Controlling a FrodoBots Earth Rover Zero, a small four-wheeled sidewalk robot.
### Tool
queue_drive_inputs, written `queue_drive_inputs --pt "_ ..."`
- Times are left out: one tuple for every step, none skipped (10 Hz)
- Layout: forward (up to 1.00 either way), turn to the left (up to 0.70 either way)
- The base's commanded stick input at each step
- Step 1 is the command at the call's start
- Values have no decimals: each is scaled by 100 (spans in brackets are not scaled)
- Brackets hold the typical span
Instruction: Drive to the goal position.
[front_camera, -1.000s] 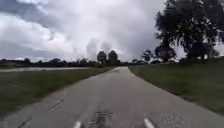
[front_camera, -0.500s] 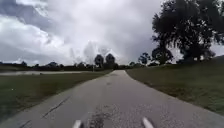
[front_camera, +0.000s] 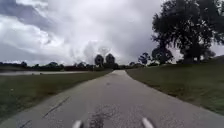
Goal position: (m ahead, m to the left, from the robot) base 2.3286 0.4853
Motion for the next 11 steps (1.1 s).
queue_drive_inputs --pt "70 0" --pt "70 0" --pt "70 0" --pt "70 0" --pt "70 0" --pt "70 0" --pt "70 0" --pt "70 0" --pt "70 0" --pt "70 0" --pt "70 0"
